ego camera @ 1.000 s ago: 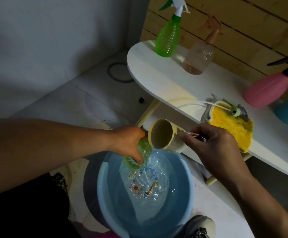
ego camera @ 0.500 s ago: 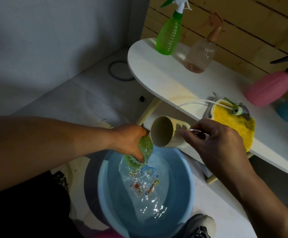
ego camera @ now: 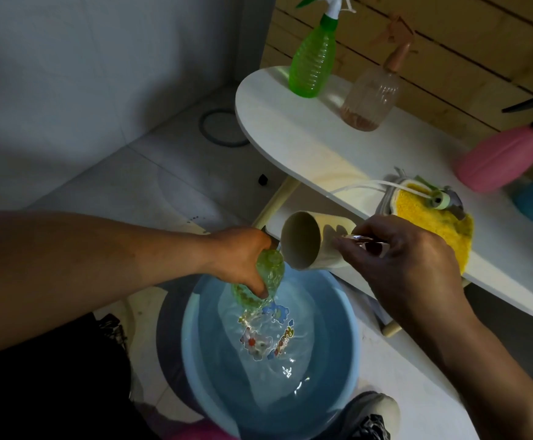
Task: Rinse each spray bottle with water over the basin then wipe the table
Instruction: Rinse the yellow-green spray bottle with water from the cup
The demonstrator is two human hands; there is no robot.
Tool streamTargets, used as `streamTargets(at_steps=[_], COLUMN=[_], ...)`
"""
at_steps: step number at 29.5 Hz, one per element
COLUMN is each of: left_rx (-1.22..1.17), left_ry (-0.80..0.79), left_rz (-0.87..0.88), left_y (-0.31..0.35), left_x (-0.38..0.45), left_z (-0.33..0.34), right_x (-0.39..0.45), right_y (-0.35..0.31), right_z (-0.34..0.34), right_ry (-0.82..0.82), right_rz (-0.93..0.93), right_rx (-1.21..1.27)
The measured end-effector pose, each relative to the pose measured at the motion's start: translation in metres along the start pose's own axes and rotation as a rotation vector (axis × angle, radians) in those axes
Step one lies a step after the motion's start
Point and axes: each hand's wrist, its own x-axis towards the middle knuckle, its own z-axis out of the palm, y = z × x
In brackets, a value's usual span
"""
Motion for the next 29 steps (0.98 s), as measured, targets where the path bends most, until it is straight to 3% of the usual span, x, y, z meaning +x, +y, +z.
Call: streamTargets(at_steps=[29], left_rx=[-0.047], left_ry=[-0.01], left_rz=[0.022], left_y=[-0.0032], left_x=[0.0051], left_z=[0.0058], right_x=[-0.0054], right_y=[-0.0024], right_z=[-0.0045], right_ry=[0.061], right_rz=[-0.231], right_rx=[-0.149])
